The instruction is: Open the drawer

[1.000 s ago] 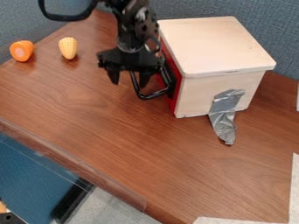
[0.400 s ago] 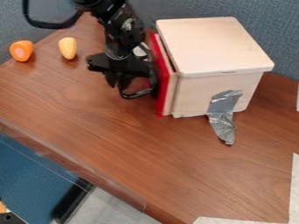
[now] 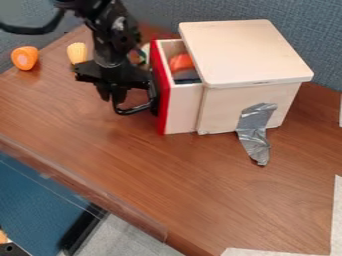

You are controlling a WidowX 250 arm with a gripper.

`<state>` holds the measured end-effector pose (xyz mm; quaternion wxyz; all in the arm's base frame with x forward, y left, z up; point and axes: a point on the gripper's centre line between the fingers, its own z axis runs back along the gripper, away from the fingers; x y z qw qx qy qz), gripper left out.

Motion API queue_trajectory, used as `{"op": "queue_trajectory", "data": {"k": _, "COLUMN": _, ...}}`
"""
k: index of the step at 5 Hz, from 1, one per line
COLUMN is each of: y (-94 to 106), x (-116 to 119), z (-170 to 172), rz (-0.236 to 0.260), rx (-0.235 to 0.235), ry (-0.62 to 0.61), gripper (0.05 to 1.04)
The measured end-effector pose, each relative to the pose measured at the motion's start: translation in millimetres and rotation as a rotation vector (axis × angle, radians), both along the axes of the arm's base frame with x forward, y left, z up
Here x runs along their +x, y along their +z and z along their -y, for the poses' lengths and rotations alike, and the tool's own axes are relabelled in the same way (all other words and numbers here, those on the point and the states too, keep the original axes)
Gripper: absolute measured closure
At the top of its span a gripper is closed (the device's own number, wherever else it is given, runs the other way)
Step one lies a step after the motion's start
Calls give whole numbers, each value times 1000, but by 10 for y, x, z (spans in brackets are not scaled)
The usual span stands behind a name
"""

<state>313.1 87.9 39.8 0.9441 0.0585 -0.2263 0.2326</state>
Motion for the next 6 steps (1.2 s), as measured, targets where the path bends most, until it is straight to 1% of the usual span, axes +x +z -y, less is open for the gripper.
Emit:
{"op": "queue_trajectory", "data": {"k": 1, "y": 27, "x": -31, "z": -77, "rz": 7, "rx": -5, "ry": 1, "gripper": 878}}
{"op": "queue_trajectory", "data": {"k": 2, "y": 28, "x": -79, "z": -180, "rz": -4, "rx": -5, "ry": 12, "gripper": 897}}
{"op": "queue_trajectory", "data": {"k": 3, "y": 62, "x": -119, "z": -221, "rz": 0, "rx": 0, "ry": 12, "gripper": 904}}
{"op": "queue_trajectory", "data": {"k": 4, "y": 48, "x": -148, "z": -244, "rz": -8, "rx": -10, "ry": 21, "gripper": 906}}
{"op": "queue_trajectory", "data": {"k": 6, "y": 45, "x": -202, "z": -318, "rz": -18, "rx": 12, "ry": 19, "gripper": 906}}
